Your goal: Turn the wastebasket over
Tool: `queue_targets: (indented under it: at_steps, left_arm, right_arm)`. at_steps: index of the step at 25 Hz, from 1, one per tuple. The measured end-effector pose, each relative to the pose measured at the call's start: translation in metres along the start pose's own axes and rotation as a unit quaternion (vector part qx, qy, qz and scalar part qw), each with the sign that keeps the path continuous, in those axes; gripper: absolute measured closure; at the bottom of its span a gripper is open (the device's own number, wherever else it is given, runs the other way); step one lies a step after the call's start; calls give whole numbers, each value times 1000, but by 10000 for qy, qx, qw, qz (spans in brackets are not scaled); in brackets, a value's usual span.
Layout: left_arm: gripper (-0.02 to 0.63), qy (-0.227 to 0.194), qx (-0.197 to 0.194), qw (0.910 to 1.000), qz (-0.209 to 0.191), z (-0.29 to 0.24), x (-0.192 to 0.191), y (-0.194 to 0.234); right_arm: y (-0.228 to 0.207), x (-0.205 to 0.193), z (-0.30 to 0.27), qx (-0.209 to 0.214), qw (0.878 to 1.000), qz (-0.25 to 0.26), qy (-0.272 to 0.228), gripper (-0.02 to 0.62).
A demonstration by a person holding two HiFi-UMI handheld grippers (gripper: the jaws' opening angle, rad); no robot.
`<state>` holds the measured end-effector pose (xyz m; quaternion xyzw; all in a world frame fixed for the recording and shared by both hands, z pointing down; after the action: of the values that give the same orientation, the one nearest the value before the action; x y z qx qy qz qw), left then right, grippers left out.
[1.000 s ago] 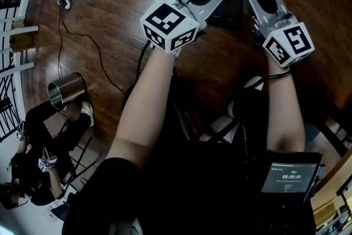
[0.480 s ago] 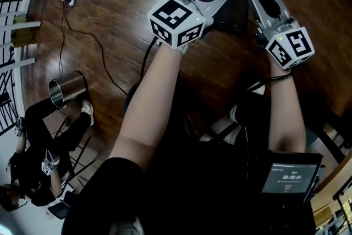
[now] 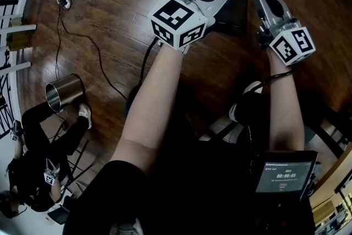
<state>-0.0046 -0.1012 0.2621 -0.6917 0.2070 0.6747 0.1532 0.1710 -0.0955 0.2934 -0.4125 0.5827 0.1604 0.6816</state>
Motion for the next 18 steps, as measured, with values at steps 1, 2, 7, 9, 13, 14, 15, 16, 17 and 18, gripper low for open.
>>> queue_targets:
  at_steps: [1,2,7,9,13,14,15,16,17,18]
  left_arm:
    - [604,-8,4,10000,-9,0,1,0]
    - [604,-11,15,10000,-29,0,2,0]
    - [604,-111,59,9999,-61,3,9,-1]
    - [604,-184,49,9998,-39,4,12,-1]
    - [604,-292,-16,9996,-8,3,18,-3]
    - [604,-341,-11,9994,28,5,20,-4]
    - [604,-394,-3,9992,66,7,21,-4]
    - [604,-440,3,9990,89,10,23,-4]
    - [604,-468,5,9989,92,12,24,-4]
    - [604,-482,8,9988,83,14,26,-4]
  right_arm:
    - [-4,-1,-1,-51,9999,-90,-70,587]
    - [-7,-3,-3,-94,9998,-147,-126,588]
    - [-18,-27,-12,-371,9959,-681,-459,586]
    - [-22,-45,-11,-514,9913,-1056,-596,588]
    - [-38,-88,-2,-684,9696,-2104,-1046,586]
    - [-43,-99,2,-679,9608,-2380,-1246,586]
    - [-48,-111,6,-704,9503,-2660,-1454,586]
    - [-53,-124,11,-770,9372,-2968,-1664,586]
    - [-58,-139,17,-849,9198,-3332,-1892,586]
    - [-63,-155,22,-897,8971,-3755,-2150,586]
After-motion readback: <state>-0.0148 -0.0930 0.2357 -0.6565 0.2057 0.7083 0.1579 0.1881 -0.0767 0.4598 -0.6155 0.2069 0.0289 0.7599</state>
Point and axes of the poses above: the fingertips, and each gripper's own axes: z backward along the fingers, y to its left, x out of its top, the point moved 8 cm from there along z, backward along the fingers, and after that the axes turned 7 degrees about -z, right-handed, at the moved point
